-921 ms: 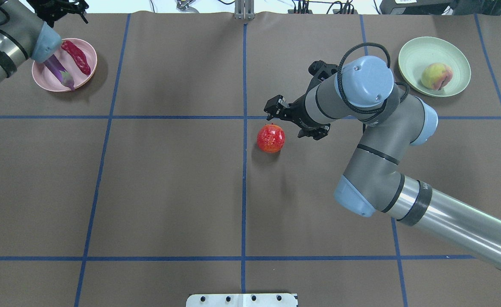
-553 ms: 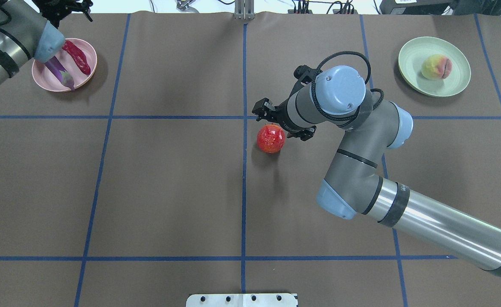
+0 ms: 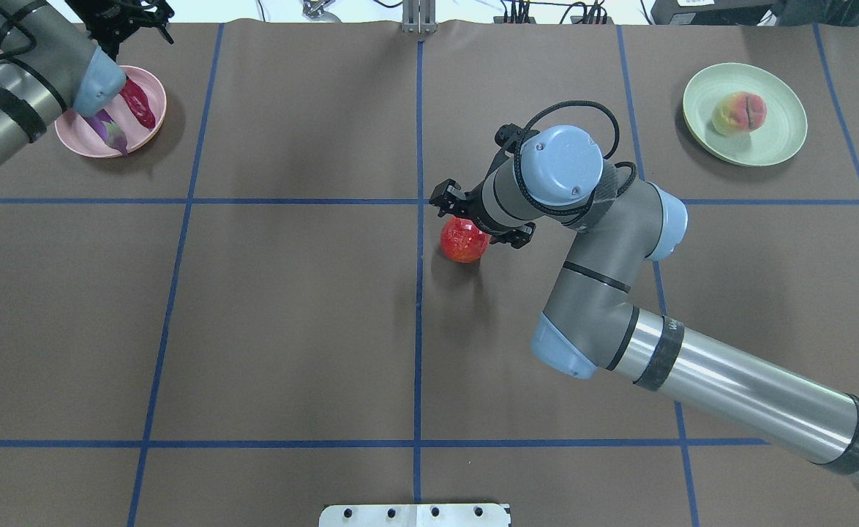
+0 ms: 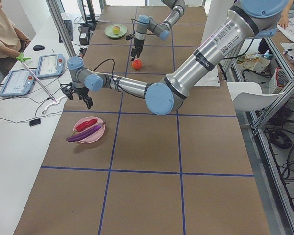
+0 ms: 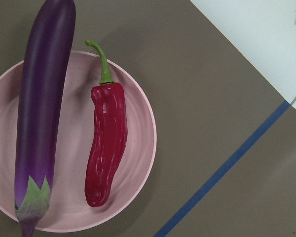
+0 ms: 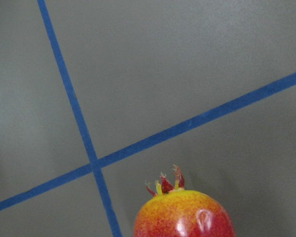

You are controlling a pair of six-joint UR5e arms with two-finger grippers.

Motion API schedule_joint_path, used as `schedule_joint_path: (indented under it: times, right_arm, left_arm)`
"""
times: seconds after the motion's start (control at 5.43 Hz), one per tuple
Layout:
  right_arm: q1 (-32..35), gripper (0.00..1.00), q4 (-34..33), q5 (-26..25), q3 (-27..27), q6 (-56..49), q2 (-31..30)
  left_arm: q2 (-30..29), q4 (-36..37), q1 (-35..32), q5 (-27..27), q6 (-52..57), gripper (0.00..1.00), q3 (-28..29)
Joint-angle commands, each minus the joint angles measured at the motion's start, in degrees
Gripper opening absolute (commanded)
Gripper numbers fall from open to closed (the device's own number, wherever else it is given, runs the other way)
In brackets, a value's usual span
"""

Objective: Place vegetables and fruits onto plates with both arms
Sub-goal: 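Move the right gripper down onto the red pomegranate and grasp it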

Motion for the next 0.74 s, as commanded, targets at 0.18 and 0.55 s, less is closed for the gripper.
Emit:
schedule_joint_path:
  times: [0.18, 0.55]
  right_arm:
    - [-0.7, 1.0, -2.6, 0.0, -0.4, 0.4, 0.6]
    - [-1.3, 1.0, -2.1, 0.0, -1.8, 0.1, 0.6]
  left_arm:
    - [0.0, -0.1, 0.1, 0.0, -0.2, 1.0, -0.1]
    - [0.0, -0.1, 0.2, 0.0, -0.2, 1.0, -0.1]
